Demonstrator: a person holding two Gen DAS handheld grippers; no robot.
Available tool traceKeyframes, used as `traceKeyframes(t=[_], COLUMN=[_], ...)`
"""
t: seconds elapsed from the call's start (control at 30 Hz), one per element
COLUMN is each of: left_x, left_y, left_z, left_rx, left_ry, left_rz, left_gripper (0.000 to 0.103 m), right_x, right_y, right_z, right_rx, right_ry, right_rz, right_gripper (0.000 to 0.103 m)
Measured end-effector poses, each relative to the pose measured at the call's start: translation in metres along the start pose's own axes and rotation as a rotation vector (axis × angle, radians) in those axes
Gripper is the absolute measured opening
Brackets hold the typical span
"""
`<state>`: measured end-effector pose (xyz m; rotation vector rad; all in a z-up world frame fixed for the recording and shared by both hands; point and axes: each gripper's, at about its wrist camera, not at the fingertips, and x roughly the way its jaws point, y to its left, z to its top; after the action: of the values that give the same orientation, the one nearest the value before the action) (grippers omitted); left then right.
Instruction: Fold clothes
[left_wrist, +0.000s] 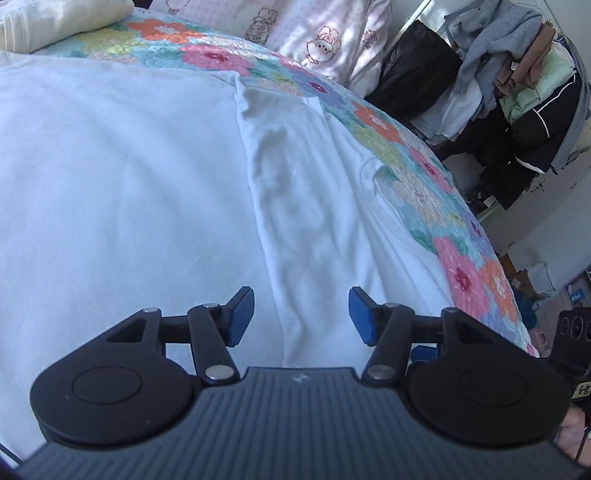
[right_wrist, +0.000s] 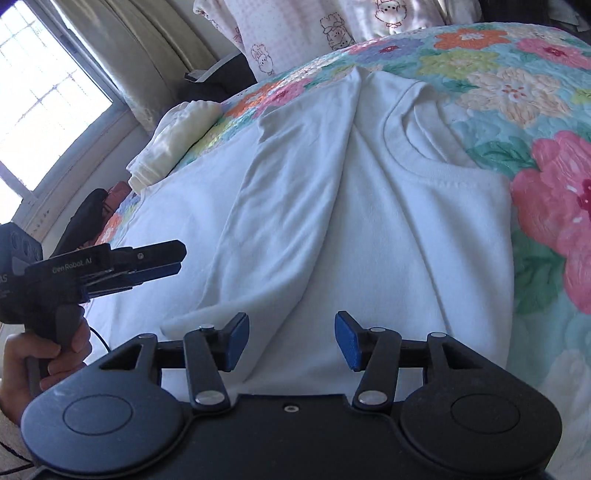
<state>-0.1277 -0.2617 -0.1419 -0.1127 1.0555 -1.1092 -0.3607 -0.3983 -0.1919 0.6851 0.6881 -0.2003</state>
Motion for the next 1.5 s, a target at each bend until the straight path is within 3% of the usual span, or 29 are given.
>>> traceKeyframes(t=[0.1, 0.13, 0.17, 0.23, 0.27, 0.3, 0.37, 0.47, 0.5, 0.6, 0.67, 0.83, 1.0, 1.13, 1.23, 1.33, 1.4, 1.5], left_x=[0.006, 0.008, 0.009, 0.010, 0.010, 0.006, -0.001, -0.006, -0.004, 0.011, 0.020, 0.015, 0.012, 0.012, 0.012, 0.011, 0.011, 0.011], left_y=[0.000, -0.001, -0.003, -0.007, -0.009, -0.011, -0.014, -0.024, -0.027, -0.034, -0.038, -0.039, -0.032, -0.031, -0.030, -0.029, -0.028, -0.027], left_z=[-0.024, -0.027, -0.027, -0.028, -0.027, -0.025, -0.021, -0.021, -0.023, -0.034, -0.042, -0.042, -0.040, -0.039, -0.039, -0.039, -0.039, -0.039], left_rx=[-0.085, -0.092, -0.077, -0.049, -0.040, -0.044, -0.058, -0.060, -0.062, -0.012, 0.052, 0.073, 0.050, 0.041, 0.035, 0.029, 0.025, 0.019], left_ry=[0.048, 0.045, 0.041, 0.033, 0.025, 0.012, -0.012, -0.003, 0.008, 0.082, 0.121, 0.121, 0.127, 0.130, 0.132, 0.134, 0.136, 0.138], left_rz=[-0.052, -0.046, -0.035, -0.014, -0.013, -0.031, -0.068, -0.108, -0.103, 0.013, 0.095, 0.138, 0.147, 0.144, 0.143, 0.142, 0.141, 0.140], left_gripper=[0.049, 0.029, 0.018, 0.011, 0.011, 0.011, 0.011, 0.012, 0.017, 0.031, 0.031, 0.033, 0.035, 0.036, 0.037, 0.039, 0.039, 0.039], right_x=[0.003, 0.005, 0.008, 0.018, 0.022, 0.025, 0.020, -0.007, -0.015, -0.026, -0.015, -0.015, -0.041, -0.042, -0.041, -0.044, -0.042, -0.034], right_y=[0.004, 0.008, 0.016, 0.035, 0.042, 0.049, 0.055, 0.070, 0.076, 0.084, 0.072, 0.032, 0.047, 0.033, 0.021, 0.008, 0.000, 0.001], right_z=[-0.011, -0.012, -0.014, -0.018, -0.019, -0.019, -0.014, -0.010, -0.011, -0.021, -0.027, -0.033, -0.039, -0.042, -0.036, -0.031, -0.030, -0.031], right_rx=[-0.002, -0.023, -0.075, -0.212, -0.258, -0.299, -0.314, -0.402, -0.434, -0.528, -0.510, -0.214, -0.275, -0.200, -0.069, 0.080, 0.172, 0.164], right_ry=[-0.003, -0.007, -0.010, -0.001, 0.001, 0.002, -0.026, -0.126, -0.150, -0.151, -0.113, -0.066, -0.112, -0.135, -0.157, -0.189, -0.208, -0.215], right_rz=[0.051, 0.052, 0.028, -0.053, -0.105, -0.158, -0.180, -0.267, -0.302, -0.422, -0.470, -0.401, -0.428, -0.409, -0.325, -0.117, -0.032, -0.078], right_gripper=[0.059, 0.059, 0.059, 0.058, 0.047, 0.023, 0.003, 0.002, 0.002, 0.002, 0.002, 0.002, 0.001, 0.002, 0.010, 0.017, 0.036, 0.042])
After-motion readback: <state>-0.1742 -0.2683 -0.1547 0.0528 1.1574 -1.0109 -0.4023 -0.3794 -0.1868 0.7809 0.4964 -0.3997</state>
